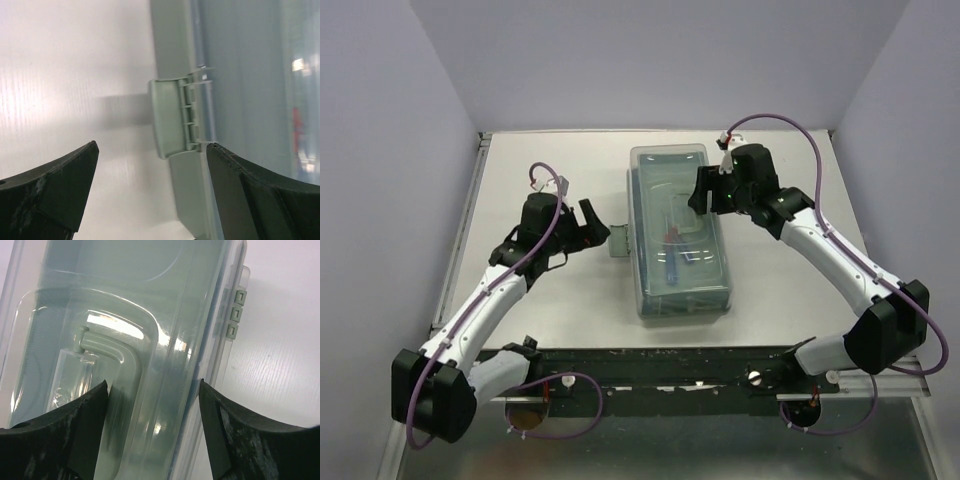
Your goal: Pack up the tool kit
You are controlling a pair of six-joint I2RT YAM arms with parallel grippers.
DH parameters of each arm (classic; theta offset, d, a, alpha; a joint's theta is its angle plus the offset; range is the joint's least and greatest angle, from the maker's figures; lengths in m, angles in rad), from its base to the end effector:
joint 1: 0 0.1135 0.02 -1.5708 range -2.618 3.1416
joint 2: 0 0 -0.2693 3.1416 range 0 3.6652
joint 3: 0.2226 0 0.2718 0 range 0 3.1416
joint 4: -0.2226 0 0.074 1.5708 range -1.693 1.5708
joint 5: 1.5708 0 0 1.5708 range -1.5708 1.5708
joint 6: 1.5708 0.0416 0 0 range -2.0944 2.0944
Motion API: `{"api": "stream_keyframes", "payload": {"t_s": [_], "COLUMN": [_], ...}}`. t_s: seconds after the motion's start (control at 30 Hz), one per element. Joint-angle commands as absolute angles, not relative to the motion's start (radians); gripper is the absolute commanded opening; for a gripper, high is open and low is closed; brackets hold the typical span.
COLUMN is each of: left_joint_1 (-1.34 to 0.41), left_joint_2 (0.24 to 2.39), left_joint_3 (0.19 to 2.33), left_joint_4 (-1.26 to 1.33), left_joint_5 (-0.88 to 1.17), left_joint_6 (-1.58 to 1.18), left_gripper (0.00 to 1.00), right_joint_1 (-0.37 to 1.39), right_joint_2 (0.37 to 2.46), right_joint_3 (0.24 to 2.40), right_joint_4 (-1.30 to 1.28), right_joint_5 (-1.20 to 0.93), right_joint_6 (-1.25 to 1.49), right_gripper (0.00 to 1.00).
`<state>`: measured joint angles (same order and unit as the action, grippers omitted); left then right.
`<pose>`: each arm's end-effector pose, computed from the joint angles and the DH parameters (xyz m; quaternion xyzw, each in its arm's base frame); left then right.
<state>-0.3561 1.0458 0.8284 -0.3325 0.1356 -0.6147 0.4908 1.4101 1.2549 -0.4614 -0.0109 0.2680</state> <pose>0.2371 -0.0942 0.2877 -0.0794 0.8675 -0.2797 0.4036 0.3018 0.1618 0.3308 -0.1012 0.8825 0.1746 0.4248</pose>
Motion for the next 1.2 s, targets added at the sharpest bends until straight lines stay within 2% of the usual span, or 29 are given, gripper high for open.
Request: {"api": "stream_keyframes", "payload": {"t_s": [0.0, 0.07, 0.2, 0.4, 0.73, 0.87, 1.17], "left_joint_1": [-0.269, -0.197, -0.163, -0.161, -0.202, -0.224, -0.298], "left_joint_2": [1.109, 1.121, 1.152, 1.333, 1.511, 1.508, 1.382], "left_joint_3": [0.732, 0.666, 0.589, 0.578, 0.581, 0.531, 0.508], "left_joint_4": [-0.295, -0.246, -0.158, -0.036, 0.204, 0.363, 0.388], "left_joint_5": [0.16, 0.149, 0.112, 0.3, 0.518, 0.569, 0.453], "left_joint_6": [-0.64, -0.67, -0.703, -0.721, -0.784, -0.845, -0.857], "left_gripper": [0.99, 0.99, 0.99, 0.99, 0.99, 0.99, 0.99], "right_joint_1": [0.488, 0.488, 0.488, 0.488, 0.486, 0.488, 0.488], "right_joint_2": [1.457, 1.46, 1.459, 1.453, 1.448, 1.456, 1.459], "right_joint_3": [1.284, 1.281, 1.27, 1.267, 1.285, 1.289, 1.284], "right_joint_4": [-0.431, -0.43, -0.431, -0.428, -0.433, -0.434, -0.434], "right_joint_5": [-0.07, -0.081, -0.081, -0.083, -0.08, -0.083, -0.094], "right_joint_6": [0.204, 0.207, 0.207, 0.206, 0.196, 0.196, 0.206], "right_gripper": [0.7, 0.7, 0.7, 0.7, 0.7, 0.7, 0.69]}}
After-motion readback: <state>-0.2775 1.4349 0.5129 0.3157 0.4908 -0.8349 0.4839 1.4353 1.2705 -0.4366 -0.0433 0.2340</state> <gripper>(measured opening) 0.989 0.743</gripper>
